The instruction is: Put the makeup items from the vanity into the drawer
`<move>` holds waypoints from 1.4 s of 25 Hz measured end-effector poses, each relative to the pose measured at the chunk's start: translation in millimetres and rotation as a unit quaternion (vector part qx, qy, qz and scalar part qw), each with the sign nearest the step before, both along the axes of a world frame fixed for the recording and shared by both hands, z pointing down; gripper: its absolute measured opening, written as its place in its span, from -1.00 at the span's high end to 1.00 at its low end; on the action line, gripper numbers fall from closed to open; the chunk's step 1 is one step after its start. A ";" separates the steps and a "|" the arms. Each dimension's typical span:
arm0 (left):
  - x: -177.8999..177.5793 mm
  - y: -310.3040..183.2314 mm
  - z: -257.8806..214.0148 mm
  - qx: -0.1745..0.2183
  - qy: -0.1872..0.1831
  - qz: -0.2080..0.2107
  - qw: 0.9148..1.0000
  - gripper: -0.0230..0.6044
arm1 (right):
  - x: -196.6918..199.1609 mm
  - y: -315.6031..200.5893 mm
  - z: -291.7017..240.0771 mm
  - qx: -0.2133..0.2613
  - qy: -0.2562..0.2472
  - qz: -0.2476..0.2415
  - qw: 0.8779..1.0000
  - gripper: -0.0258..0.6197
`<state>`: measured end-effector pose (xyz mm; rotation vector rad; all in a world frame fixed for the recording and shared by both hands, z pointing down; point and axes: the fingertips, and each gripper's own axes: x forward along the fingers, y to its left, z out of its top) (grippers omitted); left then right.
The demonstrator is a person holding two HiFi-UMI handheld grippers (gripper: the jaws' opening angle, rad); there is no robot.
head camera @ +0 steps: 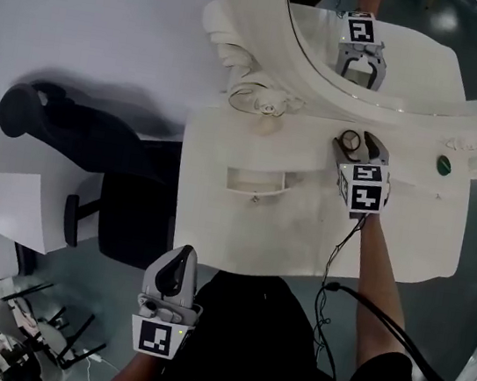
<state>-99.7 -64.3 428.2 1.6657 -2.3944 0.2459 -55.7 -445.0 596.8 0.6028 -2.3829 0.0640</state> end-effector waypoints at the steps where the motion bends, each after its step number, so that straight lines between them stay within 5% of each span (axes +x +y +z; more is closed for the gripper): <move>1: 0.0 -0.5 -0.5 0.002 -0.001 0.001 1.000 0.86 | 0.3 0.2 1.7 -0.014 0.006 0.002 1.000 -0.02; 9: -0.5 1.0 -9.4 0.012 -0.012 0.003 1.000 0.86 | -1.9 5.5 7.2 -0.093 0.026 -0.011 0.995 0.21; 15: -5.5 7.3 -18.7 0.024 -0.021 0.002 1.000 0.86 | 0.8 27.1 -12.6 -0.125 -0.020 -0.009 0.992 0.23; 25: -7.6 13.7 -16.4 0.044 -0.005 0.006 0.999 0.86 | -39.8 151.4 -91.2 -0.088 -0.067 -0.149 0.983 0.23; 35: -17.8 37.6 -8.8 0.046 0.005 -0.017 0.999 0.86 | -73.2 228.4 -41.8 -0.127 0.018 -0.221 0.967 0.23</move>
